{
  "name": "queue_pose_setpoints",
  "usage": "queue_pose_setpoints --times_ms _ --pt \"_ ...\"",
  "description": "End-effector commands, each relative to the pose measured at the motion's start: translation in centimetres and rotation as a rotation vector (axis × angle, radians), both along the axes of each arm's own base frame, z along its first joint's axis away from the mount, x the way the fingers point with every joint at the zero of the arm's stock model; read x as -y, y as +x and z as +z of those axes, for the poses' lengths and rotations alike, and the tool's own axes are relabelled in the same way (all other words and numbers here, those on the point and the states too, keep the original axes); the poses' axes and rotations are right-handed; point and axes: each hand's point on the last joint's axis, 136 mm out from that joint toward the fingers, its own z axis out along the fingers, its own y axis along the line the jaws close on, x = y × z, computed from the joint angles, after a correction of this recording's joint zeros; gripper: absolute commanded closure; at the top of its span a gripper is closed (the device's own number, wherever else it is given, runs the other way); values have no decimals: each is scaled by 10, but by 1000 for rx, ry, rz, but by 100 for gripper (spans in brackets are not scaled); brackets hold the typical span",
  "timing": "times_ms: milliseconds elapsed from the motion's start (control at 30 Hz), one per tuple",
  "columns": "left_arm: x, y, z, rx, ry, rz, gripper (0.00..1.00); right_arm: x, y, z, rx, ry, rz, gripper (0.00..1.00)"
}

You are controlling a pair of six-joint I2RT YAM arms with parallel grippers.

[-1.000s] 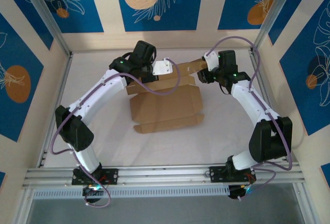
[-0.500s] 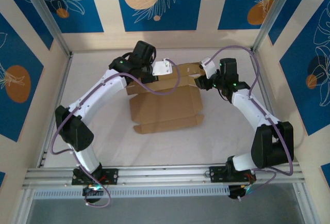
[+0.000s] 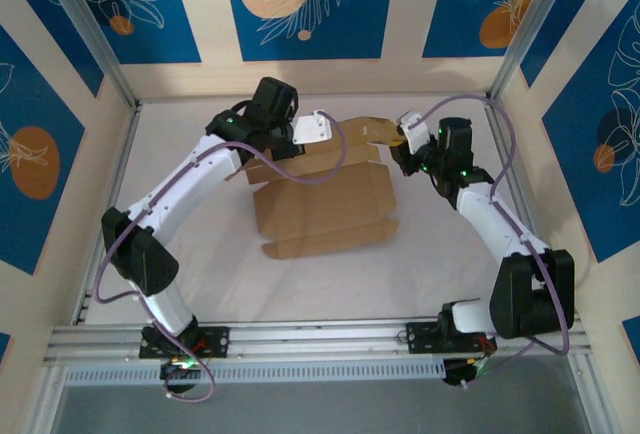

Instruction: Fold the paper box

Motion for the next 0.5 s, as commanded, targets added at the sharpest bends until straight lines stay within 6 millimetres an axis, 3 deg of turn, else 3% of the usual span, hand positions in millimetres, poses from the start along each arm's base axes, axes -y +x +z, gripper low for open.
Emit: queue_pose_setpoints --times_ms 0,267,467 --pt "8 3 14 61 -45 -1 100 -9 4 9 -168 131 -57 90" --pt "17 10 -2 82 -11 21 100 -16 -4 -23 -514 343 -225 91" --pt "31 15 -18 98 19 48 100 -27 -15 -53 -533 327 -249 89"
